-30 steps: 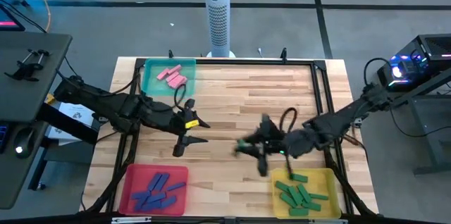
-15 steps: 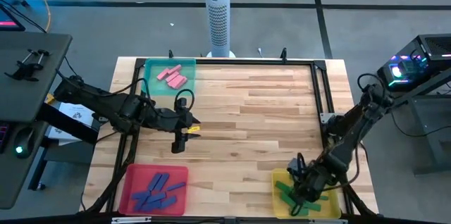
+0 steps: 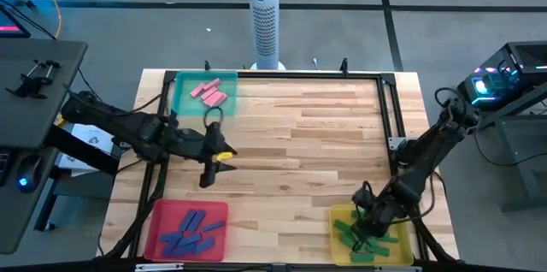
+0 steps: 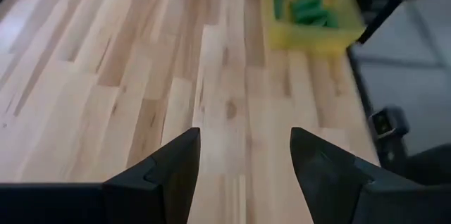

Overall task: Sort blocks
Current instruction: Return to Home Position

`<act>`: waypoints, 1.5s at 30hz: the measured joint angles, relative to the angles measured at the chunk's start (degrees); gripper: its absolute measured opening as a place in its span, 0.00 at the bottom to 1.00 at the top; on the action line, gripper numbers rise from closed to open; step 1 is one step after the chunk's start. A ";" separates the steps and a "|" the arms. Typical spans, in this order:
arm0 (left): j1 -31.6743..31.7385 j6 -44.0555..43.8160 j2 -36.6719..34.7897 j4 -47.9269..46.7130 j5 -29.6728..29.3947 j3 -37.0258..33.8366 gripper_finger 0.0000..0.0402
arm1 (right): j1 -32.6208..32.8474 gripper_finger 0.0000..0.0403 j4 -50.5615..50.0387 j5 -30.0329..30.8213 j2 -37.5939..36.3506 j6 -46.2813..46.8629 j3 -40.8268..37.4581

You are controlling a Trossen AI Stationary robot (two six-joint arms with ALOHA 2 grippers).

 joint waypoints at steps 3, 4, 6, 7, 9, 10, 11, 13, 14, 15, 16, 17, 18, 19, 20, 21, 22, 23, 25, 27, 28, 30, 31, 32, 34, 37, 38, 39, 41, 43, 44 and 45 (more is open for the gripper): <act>0.61 -1.79 -6.47 7.31 0.80 -6.19 0.51 | 0.62 0.62 1.43 14.70 -4.16 -2.90 0.23; 0.96 -3.12 -9.16 10.64 1.61 -8.64 0.51 | 0.57 0.62 2.43 19.57 -6.19 -3.89 -0.11; 1.56 -5.75 -14.35 17.69 2.84 -13.49 0.51 | -0.36 0.60 3.92 28.75 -10.63 -6.95 -1.39; 1.64 -6.72 -16.94 21.45 3.12 -16.04 0.51 | -0.85 0.60 4.82 32.69 -12.69 -9.75 -2.36; 1.65 -8.20 -21.49 28.60 3.10 -20.55 0.51 | -2.50 0.57 7.32 37.94 -17.39 -17.05 -5.10; 1.66 -8.54 -23.58 31.97 2.74 -22.67 0.51 | -3.75 0.55 9.16 39.28 -20.12 -20.81 -6.90; 1.71 -9.10 -25.34 34.85 2.21 -24.43 0.51 | -5.13 0.53 11.66 39.99 -23.12 -24.36 -9.21; 2.00 -10.44 -28.13 39.26 0.66 -27.28 0.51 | -8.35 0.47 18.75 39.99 -29.11 -31.60 -15.50; 2.14 -11.23 -29.25 40.83 -0.51 -28.23 0.51 | -10.14 0.44 22.97 39.58 -32.15 -34.93 -18.99; 2.30 -12.07 -30.05 41.69 -1.58 -29.00 0.51 | -12.04 0.41 28.05 38.94 -35.24 -38.49 -22.70; 2.32 -13.00 -30.62 42.24 -2.32 -29.53 0.51 | -14.09 0.37 33.46 37.66 -38.17 -42.01 -26.14; 2.31 -13.93 -31.17 42.66 -3.18 -29.83 0.51 | -16.18 0.33 38.36 36.10 -40.83 -45.09 -29.22; 2.31 -14.50 -31.37 42.89 -4.02 -30.03 0.51 | -18.48 0.29 42.80 34.15 -43.05 -47.78 -32.42; 2.31 -14.57 -31.49 42.97 -4.68 -30.18 0.51 | -20.79 0.25 46.19 31.71 -44.81 -50.32 -35.01; 2.31 -14.43 -31.58 42.94 -5.37 -30.27 0.51 | -23.33 0.22 49.44 29.03 -46.17 -52.74 -37.23; 2.31 -14.03 -31.59 42.87 -6.30 -30.31 0.51 | -25.92 0.18 52.43 25.90 -47.15 -55.17 -39.14; 2.31 -13.59 -31.61 42.87 -7.32 -30.31 0.51 | -28.36 0.14 54.39 22.83 -47.86 -57.34 -40.62; 2.31 -13.66 -31.61 43.03 -8.24 -30.31 0.51 | -31.13 0.10 56.44 19.55 -48.46 -59.48 -41.91; 2.31 -16.09 -31.61 43.33 -9.23 -30.31 0.51 | -36.26 0.03 59.85 13.81 -49.36 -63.53 -44.05; 2.31 -18.14 -31.60 43.32 -9.46 -30.31 0.51 | -41.14 0.01 62.78 8.92 -50.30 -66.99 -45.92; 2.30 -18.72 -31.60 43.33 -9.49 -30.31 0.51 | -43.53 0.02 63.96 6.30 -50.84 -68.15 -46.53; 2.28 -19.24 -31.61 43.36 -9.49 -30.31 0.51 | -47.73 0.02 66.14 0.52 -52.24 -70.09 -47.60; 2.28 -19.41 -31.61 43.37 -9.49 -30.31 0.51 | -49.50 0.02 66.88 -2.21 -53.10 -70.66 -48.08; 2.28 -19.51 -31.59 43.45 -9.49 -30.31 0.51 | -51.12 0.01 66.93 -4.37 -54.10 -70.89 -48.42; 2.28 -19.49 -31.61 44.04 -9.52 -30.31 0.51 | -53.54 0.00 66.29 -7.77 -56.76 -70.58 -48.94; 2.28 -19.46 -31.60 44.30 -11.31 -30.29 0.51 | -54.90 0.00 63.48 -9.40 -62.09 -70.98 -48.96; 2.28 -19.46 -31.59 44.30 -12.07 -30.29 0.51 | -54.91 0.00 62.33 -9.40 -64.20 -71.68 -48.96; 2.28 -19.46 -31.59 44.35 -12.57 -30.29 0.51 | -54.86 0.00 60.94 -9.35 -66.52 -72.01 -48.96; 2.28 -19.44 -31.61 44.51 -13.06 -30.29 0.51 | -54.60 0.00 57.76 -9.04 -71.29 -72.57 -48.96; 2.28 -19.44 -31.61 44.47 -13.80 -30.29 0.51 | -53.90 0.00 53.88 -8.26 -76.08 -73.05 -48.96; 2.28 -19.40 -31.59 44.45 -13.94 -30.29 0.51 | -53.40 0.00 51.86 -7.46 -78.54 -73.29 -48.96; 2.28 -19.40 -31.59 44.47 -14.27 -30.29 0.51 | -52.80 0.00 49.76 -6.64 -80.78 -73.46 -48.96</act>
